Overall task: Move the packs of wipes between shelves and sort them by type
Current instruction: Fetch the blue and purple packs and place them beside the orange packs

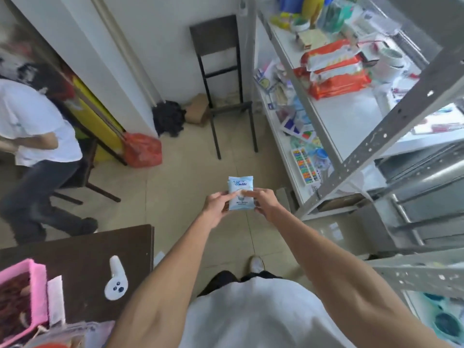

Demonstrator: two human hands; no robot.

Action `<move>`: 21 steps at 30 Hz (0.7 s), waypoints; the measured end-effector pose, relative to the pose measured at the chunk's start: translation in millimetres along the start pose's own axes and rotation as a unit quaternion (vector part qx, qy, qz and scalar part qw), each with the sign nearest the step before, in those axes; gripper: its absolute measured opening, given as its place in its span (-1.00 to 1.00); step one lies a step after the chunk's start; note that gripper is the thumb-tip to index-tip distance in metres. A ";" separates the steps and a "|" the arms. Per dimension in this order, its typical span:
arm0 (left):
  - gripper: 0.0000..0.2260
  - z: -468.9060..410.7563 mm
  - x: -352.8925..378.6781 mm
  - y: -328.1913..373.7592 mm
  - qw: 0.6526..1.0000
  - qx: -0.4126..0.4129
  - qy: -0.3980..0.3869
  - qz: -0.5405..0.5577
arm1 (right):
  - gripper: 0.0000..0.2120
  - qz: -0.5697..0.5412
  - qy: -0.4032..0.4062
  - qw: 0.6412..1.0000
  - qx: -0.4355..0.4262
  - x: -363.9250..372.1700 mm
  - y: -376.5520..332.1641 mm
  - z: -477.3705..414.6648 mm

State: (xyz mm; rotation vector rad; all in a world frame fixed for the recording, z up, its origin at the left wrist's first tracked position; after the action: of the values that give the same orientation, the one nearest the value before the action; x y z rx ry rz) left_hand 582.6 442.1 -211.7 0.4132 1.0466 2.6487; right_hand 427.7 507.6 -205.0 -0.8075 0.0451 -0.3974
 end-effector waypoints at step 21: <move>-0.77 -226.2 271.6 270.1 0.912 0.143 -0.236 -0.303 | -0.53 -0.133 0.400 0.900 -0.111 -192.9 -211.4 -133.4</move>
State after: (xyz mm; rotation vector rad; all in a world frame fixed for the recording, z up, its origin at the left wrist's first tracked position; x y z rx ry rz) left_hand 214.1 204.2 -137.3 0.6262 1.1595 1.7411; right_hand 154.5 353.5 -168.7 -0.8295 0.7688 -0.9810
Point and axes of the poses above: each hand's wrist, its own z-axis away from the middle knuckle, its own x-axis out of the palm, y = z × x, the point moved 10 cm from there along -z, towards the middle knuckle, and after that the axes turned 5 degrees about -y, right-handed, at the moved point
